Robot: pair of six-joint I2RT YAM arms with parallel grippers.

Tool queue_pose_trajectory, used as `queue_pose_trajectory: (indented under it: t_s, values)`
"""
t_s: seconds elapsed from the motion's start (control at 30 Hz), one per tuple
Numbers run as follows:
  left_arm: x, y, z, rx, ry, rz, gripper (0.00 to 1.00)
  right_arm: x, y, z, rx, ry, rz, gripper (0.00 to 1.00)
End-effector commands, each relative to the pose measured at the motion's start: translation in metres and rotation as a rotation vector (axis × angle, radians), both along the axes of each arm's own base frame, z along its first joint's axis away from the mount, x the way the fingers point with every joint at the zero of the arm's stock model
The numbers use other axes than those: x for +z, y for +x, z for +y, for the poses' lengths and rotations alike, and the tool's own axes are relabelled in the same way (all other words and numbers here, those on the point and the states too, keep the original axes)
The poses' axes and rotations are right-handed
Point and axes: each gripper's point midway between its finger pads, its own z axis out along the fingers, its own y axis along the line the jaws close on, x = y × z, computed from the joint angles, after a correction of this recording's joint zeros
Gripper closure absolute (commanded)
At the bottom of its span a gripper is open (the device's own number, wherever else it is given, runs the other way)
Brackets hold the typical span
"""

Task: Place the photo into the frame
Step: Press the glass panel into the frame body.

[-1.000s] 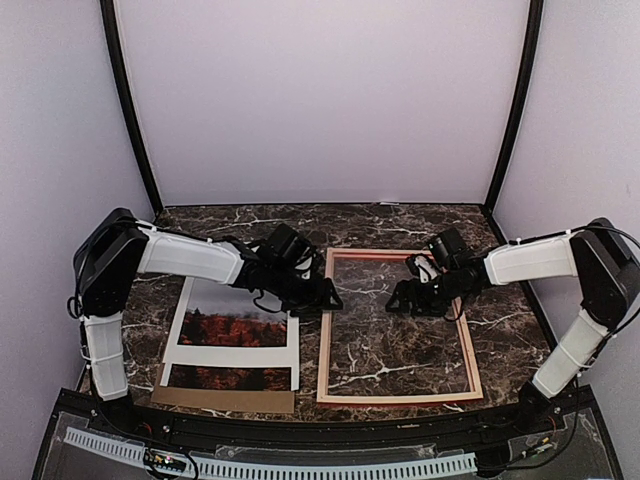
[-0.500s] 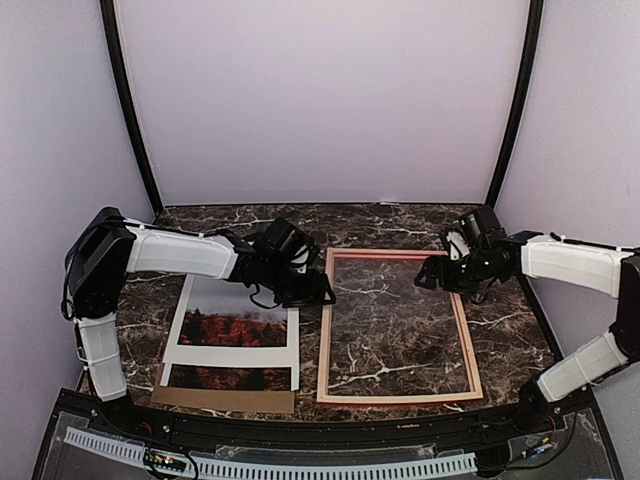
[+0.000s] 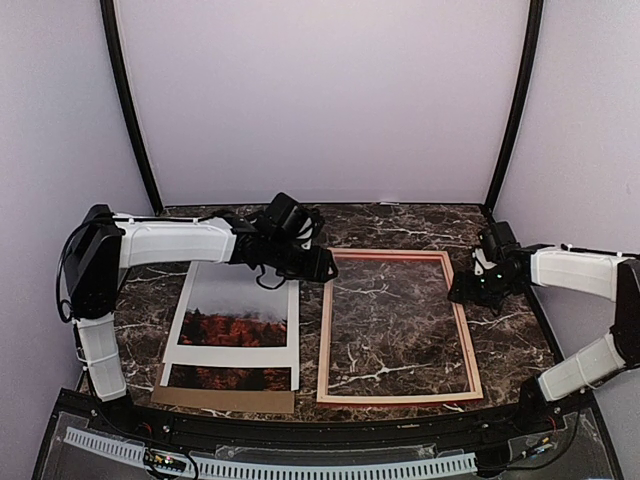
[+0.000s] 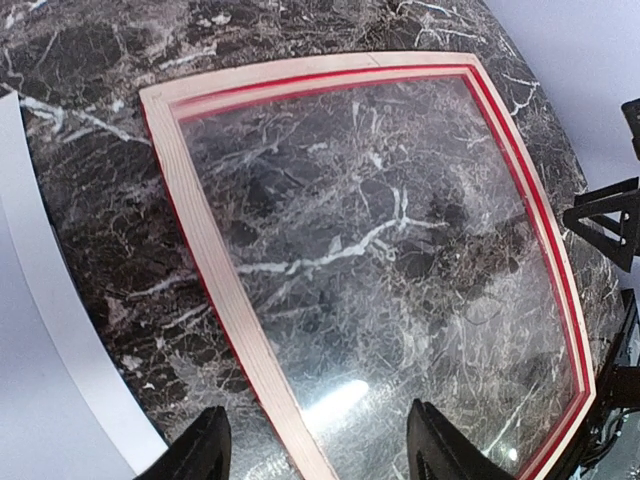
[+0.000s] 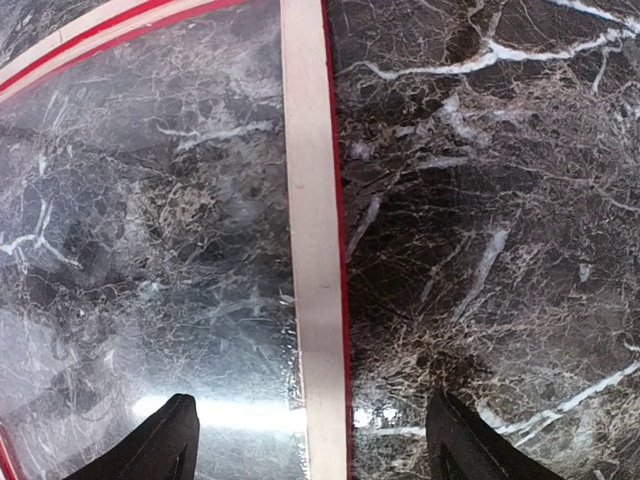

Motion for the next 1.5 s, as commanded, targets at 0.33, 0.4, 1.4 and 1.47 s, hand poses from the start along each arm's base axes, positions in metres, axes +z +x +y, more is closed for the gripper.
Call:
queue_pose_trajectory:
  t_s: [0.33, 0.4, 1.4, 1.47]
  values:
    - [0.016, 0.043, 0.023, 0.038, 0.040, -0.085, 0.38, -0.027, 0.000, -0.002, 0.000, -0.009, 0.051, 0.46]
    - [0.015, 0.051, 0.027, 0.044, 0.046, -0.095, 0.38, -0.029, 0.001, 0.000, 0.008, -0.003, 0.057, 0.49]
    - [-0.039, 0.160, 0.030, 0.112, 0.332, -0.237, 0.37, -0.031, 0.012, 0.025, 0.095, 0.097, 0.044, 0.70]
    - [-0.046, 0.159, 0.028, 0.102, 0.331, -0.225, 0.37, -0.031, 0.013, 0.025, 0.097, 0.096, 0.041, 0.70]
